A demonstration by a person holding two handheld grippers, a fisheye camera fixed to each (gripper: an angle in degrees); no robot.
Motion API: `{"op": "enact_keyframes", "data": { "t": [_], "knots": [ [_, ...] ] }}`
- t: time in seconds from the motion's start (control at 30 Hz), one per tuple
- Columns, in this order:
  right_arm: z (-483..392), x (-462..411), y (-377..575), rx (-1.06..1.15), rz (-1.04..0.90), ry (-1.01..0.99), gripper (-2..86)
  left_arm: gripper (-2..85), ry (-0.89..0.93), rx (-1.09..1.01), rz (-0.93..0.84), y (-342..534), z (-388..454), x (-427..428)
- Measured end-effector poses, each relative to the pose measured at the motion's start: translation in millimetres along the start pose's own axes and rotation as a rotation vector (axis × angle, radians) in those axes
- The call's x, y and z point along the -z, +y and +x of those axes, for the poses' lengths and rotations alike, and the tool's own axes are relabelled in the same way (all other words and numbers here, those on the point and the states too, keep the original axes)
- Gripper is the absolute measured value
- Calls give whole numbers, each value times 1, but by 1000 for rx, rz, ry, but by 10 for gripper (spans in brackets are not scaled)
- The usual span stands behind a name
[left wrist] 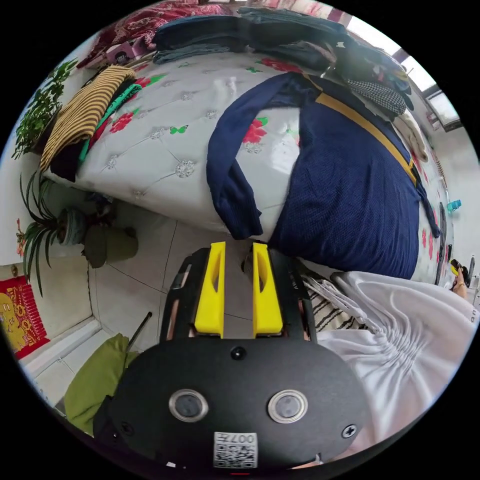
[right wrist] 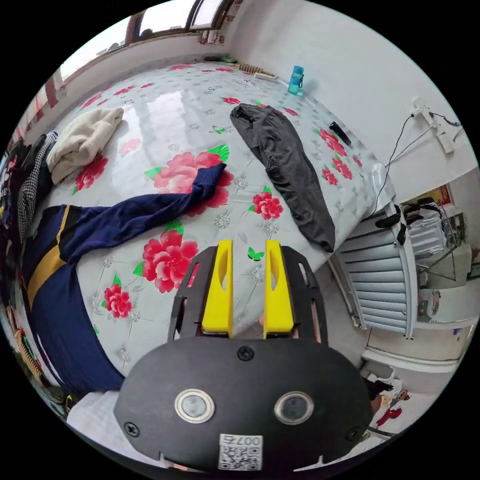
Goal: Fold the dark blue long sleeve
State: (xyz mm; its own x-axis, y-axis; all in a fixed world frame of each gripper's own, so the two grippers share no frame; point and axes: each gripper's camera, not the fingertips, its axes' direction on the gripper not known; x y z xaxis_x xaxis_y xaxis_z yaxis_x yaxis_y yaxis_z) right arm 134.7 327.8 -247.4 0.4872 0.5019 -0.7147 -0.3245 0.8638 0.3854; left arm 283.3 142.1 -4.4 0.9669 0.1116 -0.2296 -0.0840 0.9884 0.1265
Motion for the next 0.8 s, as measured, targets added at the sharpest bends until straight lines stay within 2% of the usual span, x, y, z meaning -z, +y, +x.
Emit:
{"op": "enact_keyframes", "data": {
  "t": [0.07, 0.17, 0.3, 0.37, 0.47, 0.63, 0.73, 0.8],
  "knots": [
    [-28, -1, 43, 34, 9, -217, 68, 92, -42, -33, 10, -19, -6, 0],
    [-87, -16, 100, 130, -93, -392, 69, 100, -81, -83, -19, -50, -14, -8],
    [-167, -13, 166, 322, -125, -543, 71, 67, -33, -216, -88, -77, -29, -4],
    [-216, -6, 196, 445, -139, -596, 73, 31, 26, -242, -53, -79, -45, 7],
    [-263, 4, 218, 555, -173, -666, 77, 5, 198, -149, 39, -90, -108, 38],
    [-308, 23, 235, 695, -171, -645, 78, -4, 619, 174, 382, -126, -293, 112],
    [-318, 33, 241, 700, -148, -644, 76, -5, 751, 308, 583, -147, -376, 152],
    [-320, 35, 244, 682, -149, -662, 75, -5, 744, 331, 632, -164, -402, 169]
  ]
}}
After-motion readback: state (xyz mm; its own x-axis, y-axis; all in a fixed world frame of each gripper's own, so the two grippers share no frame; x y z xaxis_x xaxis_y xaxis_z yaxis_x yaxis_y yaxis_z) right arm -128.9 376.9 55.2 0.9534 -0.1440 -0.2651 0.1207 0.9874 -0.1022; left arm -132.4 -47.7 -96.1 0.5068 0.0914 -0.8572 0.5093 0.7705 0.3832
